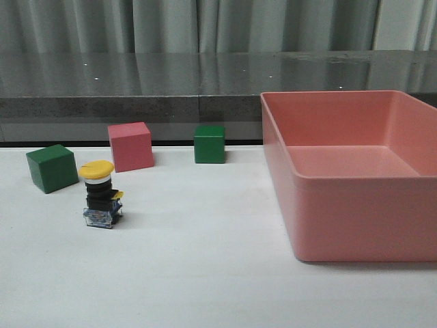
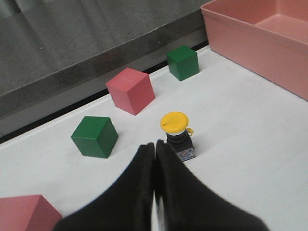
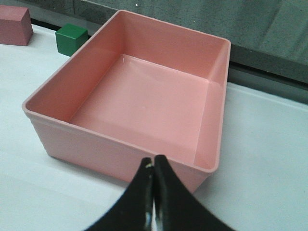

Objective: Place and stand button with both arms

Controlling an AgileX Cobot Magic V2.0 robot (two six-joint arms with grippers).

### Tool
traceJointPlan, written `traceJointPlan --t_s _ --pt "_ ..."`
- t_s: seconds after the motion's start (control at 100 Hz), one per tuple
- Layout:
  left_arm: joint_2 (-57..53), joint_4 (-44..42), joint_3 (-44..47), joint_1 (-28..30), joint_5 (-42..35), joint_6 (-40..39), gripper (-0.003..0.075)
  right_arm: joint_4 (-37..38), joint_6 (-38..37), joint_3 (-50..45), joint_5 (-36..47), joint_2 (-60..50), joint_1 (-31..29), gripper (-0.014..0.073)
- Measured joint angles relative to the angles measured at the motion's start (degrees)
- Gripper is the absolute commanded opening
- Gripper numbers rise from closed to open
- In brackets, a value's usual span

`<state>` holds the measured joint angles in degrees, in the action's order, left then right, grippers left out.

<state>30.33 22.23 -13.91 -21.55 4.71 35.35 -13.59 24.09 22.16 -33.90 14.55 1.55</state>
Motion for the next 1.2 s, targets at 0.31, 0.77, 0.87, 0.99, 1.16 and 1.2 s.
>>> traceJointPlan --t_s 0.31,0.77,0.87,0.99,1.16,1.2 --pt "-0.42 14.78 3.82 0.00 -6.84 0.00 -0.0019 0.00 -0.10 0.00 0.00 0.00 0.00 -0.0076" --pt "-0.42 16.91 3.88 0.00 -7.97 -0.05 -0.0020 0.00 -0.10 0.00 0.00 0.00 0.00 -0.0076" --pt "-0.62 13.85 4.39 0.00 -8.52 -0.05 -0.0020 0.00 -0.10 0.00 0.00 0.00 0.00 -0.0076" --pt "-2.72 2.49 5.32 0.00 -8.56 -1.60 -0.0020 0.00 -0.10 0.00 0.00 0.00 0.00 -0.0076" --pt "-10.52 -7.86 7.23 1.95 -8.56 -8.38 -0.0020 0.00 -0.10 0.00 0.00 0.00 0.00 -0.0076" --pt "-13.00 -9.36 8.08 2.95 -8.56 -9.69 -0.0020 0.00 -0.10 0.00 0.00 0.00 0.00 -0.0076"
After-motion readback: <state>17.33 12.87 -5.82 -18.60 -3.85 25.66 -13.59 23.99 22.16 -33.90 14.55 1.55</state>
